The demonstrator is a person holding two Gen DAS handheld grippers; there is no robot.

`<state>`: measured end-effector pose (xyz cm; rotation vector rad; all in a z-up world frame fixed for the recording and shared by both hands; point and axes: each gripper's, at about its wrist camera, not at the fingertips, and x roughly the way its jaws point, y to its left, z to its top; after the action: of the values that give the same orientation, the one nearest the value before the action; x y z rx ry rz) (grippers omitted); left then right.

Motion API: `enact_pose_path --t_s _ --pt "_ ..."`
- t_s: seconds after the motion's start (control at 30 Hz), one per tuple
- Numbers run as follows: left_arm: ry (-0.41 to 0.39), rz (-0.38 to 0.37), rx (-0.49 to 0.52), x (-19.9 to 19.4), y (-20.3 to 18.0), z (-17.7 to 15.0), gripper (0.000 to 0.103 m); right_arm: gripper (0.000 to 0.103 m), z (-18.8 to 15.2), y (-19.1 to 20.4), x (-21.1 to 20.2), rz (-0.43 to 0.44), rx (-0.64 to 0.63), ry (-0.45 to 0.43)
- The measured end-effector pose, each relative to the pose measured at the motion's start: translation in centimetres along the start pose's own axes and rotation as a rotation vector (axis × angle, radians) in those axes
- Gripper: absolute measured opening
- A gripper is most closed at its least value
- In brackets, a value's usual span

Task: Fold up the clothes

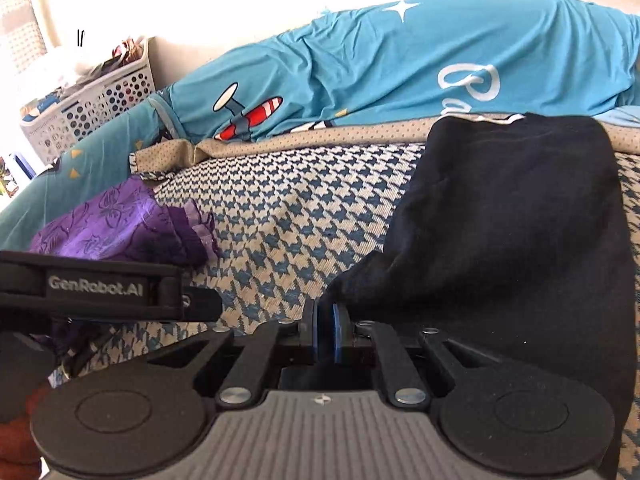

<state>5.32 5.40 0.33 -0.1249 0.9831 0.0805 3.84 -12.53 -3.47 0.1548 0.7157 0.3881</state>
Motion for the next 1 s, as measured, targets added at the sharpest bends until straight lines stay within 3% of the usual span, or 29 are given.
enact_pose_path --t_s 0.17,0.4,0.63,1.0 --pt "0.002 0.005 0.008 0.3 -0.2 0.0 0.103 0.023 -0.1 1.2 0.1 -0.009 -0.093 0.003" --pt "-0.022 0.014 0.004 -0.1 0.0 0.1 0.103 0.023 0.3 1.1 -3.8 -0.017 -0.096 -0.017" --pt "-0.016 0.011 0.021 -0.3 -0.2 0.1 0.103 0.022 -1.5 1.8 -5.8 -0.008 -0.161 0.068" --pt "-0.012 0.0 0.032 -0.2 -0.8 0.0 0.103 0.021 -5.2 5.0 -5.3 0.136 -0.288 0.141"
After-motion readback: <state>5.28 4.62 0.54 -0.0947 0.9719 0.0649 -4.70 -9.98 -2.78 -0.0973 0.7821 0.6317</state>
